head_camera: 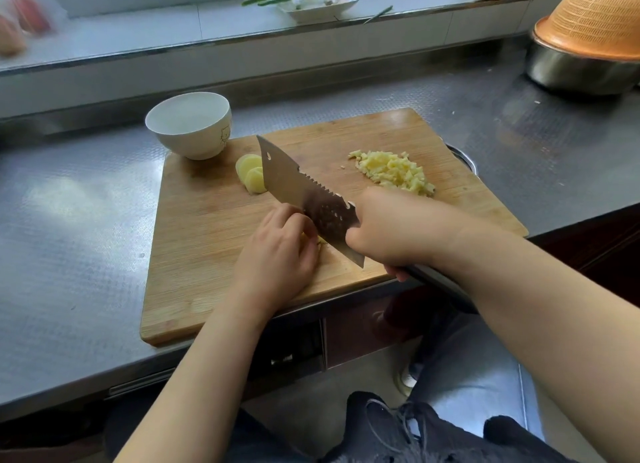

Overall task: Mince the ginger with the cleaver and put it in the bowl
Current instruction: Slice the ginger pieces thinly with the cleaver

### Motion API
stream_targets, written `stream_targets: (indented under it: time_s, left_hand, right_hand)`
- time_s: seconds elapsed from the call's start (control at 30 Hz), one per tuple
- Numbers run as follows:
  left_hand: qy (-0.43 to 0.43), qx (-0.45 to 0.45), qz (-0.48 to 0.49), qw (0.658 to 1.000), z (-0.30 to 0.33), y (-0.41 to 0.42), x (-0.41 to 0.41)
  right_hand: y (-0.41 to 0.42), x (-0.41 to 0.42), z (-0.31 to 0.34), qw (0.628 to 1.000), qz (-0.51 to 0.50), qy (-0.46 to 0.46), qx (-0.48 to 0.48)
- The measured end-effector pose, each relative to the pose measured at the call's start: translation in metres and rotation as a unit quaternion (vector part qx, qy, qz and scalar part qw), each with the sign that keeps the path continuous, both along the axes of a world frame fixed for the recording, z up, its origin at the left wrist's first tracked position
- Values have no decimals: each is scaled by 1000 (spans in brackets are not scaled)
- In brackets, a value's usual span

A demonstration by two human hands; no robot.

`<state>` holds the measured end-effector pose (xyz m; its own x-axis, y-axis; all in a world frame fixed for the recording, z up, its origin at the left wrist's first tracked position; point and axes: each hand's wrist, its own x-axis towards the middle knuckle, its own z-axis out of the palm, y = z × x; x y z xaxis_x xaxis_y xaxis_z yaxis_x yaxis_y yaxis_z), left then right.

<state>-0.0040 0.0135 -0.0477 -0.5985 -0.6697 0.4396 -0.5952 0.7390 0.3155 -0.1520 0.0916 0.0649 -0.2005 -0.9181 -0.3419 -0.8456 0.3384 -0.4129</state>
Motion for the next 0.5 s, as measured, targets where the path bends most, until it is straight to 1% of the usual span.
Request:
stream_targets:
  time_s: [0.17, 0.37, 0.5]
  left_hand:
    - [3, 5, -2, 1000, 2, 2, -1]
    - [35, 82, -24, 996, 6, 9, 12]
    - [18, 108, -10, 994, 9, 13, 21]
  right_hand:
    - [-4, 1, -8, 1000, -2, 4, 8]
    - [0, -14, -17, 995, -56, -82, -17]
    - [5, -16, -16, 997, -50, -51, -33]
